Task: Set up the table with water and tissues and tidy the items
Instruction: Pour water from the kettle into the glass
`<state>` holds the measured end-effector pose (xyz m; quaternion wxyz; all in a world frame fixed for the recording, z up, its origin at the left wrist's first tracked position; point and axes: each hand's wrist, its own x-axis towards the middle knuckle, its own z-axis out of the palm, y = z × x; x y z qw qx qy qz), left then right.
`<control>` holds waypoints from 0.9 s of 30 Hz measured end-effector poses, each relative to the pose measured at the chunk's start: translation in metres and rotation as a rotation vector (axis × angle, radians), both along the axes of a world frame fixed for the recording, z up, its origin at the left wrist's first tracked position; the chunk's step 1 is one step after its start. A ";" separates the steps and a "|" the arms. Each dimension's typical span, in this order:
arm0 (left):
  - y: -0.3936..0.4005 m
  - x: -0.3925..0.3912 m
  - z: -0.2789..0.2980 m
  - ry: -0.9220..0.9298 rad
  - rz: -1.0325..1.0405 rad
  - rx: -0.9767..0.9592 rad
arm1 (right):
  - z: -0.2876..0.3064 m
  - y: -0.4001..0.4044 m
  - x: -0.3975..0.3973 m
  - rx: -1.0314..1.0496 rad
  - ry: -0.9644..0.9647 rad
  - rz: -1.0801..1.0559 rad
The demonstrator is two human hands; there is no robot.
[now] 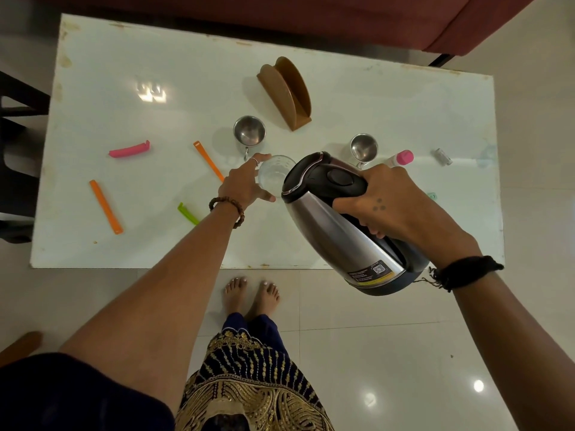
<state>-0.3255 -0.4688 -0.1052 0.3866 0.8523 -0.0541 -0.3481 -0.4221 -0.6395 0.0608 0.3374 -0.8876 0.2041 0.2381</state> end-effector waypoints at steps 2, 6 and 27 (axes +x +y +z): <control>0.000 0.000 0.000 0.008 0.007 -0.003 | -0.001 0.000 0.001 0.002 0.006 -0.001; 0.001 -0.001 0.001 0.023 0.016 -0.014 | -0.001 0.000 0.002 0.009 0.000 -0.007; 0.000 0.003 0.002 0.033 -0.029 0.040 | -0.008 0.004 0.009 0.055 -0.001 0.009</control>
